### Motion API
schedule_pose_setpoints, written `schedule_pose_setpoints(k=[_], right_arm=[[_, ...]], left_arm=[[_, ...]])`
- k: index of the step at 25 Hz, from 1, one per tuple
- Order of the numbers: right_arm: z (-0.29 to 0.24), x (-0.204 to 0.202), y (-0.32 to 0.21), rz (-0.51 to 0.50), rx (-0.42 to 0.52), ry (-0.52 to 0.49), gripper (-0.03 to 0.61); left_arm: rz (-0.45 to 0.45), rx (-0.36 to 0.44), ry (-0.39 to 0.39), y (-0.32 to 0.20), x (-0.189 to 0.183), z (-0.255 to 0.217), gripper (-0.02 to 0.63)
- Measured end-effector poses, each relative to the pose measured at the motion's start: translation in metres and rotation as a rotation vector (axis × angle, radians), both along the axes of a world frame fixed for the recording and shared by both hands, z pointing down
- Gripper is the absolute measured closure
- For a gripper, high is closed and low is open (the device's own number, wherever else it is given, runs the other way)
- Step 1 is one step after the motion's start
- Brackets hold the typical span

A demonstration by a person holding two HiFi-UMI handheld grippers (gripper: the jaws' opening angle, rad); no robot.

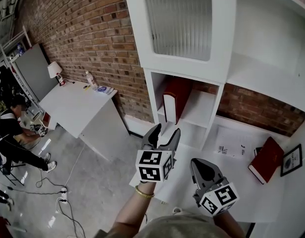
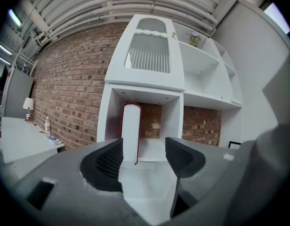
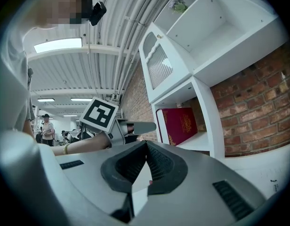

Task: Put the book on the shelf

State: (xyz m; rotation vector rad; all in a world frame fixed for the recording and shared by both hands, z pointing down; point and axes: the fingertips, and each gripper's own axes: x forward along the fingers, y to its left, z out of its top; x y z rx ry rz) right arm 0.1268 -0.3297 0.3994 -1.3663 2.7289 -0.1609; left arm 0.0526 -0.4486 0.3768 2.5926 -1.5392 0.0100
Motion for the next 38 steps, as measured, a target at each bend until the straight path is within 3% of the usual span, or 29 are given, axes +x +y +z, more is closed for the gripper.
schedule_pose_setpoints(k=[6, 13, 19, 25, 38], right_arm=[[0.001, -0.005, 0.013, 0.015, 0.001, 0.003, 0.572], [-0.003, -0.018, 0.028, 0.034, 0.008, 0.007, 0.571], [-0.002, -0.031, 0.046, 0.057, 0.011, 0.004, 0.571], [-0.005, -0.042, 0.064, 0.079, 0.016, 0.002, 0.571], [-0.006, -0.065, 0.112, 0.097, 0.008, 0.0, 0.572]], left_arm=[[0.012, 0.027, 0.025, 0.036, -0.01, -0.003, 0.362], [0.014, 0.046, 0.024, 0.074, -0.031, -0.002, 0.503], [0.011, 0.04, 0.025, 0.104, -0.053, 0.004, 0.573], [0.015, 0.044, 0.04, 0.129, -0.072, 0.004, 0.603], [0.025, 0.026, 0.062, 0.18, -0.104, 0.008, 0.604]])
